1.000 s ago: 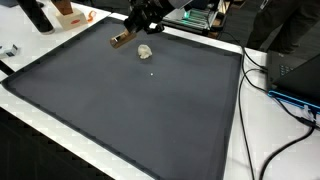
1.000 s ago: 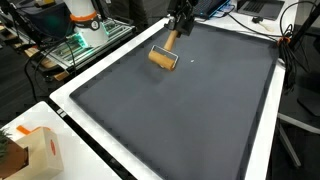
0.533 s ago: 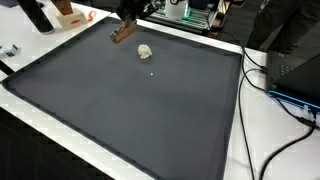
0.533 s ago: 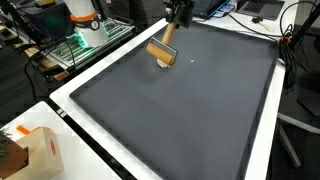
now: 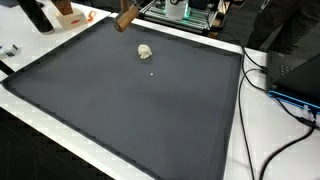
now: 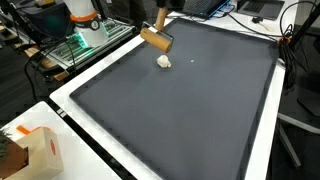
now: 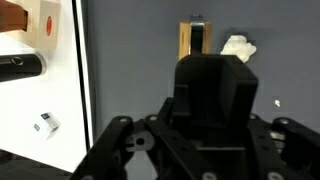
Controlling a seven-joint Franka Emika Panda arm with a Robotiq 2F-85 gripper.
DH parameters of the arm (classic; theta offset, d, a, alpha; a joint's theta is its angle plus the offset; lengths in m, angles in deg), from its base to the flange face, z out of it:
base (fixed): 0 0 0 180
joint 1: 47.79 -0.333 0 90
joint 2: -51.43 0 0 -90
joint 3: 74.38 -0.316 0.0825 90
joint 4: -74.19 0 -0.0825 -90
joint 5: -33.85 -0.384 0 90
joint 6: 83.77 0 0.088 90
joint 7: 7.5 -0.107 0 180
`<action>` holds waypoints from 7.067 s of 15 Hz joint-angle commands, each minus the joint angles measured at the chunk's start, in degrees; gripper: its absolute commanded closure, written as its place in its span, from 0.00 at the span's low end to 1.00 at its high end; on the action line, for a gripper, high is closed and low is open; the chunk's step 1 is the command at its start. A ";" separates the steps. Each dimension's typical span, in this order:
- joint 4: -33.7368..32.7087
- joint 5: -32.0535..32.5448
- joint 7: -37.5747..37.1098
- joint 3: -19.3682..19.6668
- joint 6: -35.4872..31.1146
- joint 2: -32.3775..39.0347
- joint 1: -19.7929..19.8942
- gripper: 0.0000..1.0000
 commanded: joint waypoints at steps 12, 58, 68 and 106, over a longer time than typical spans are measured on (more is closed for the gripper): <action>0.94 -12.93 30.55 4.66 -1.25 -7.85 2.89 0.51; 23.84 -23.78 64.70 3.83 -34.33 -1.51 -0.06 0.76; 20.69 -23.43 66.10 2.43 -28.36 0.97 0.01 0.76; 21.43 -1.08 35.65 2.84 -35.63 -0.11 2.91 0.76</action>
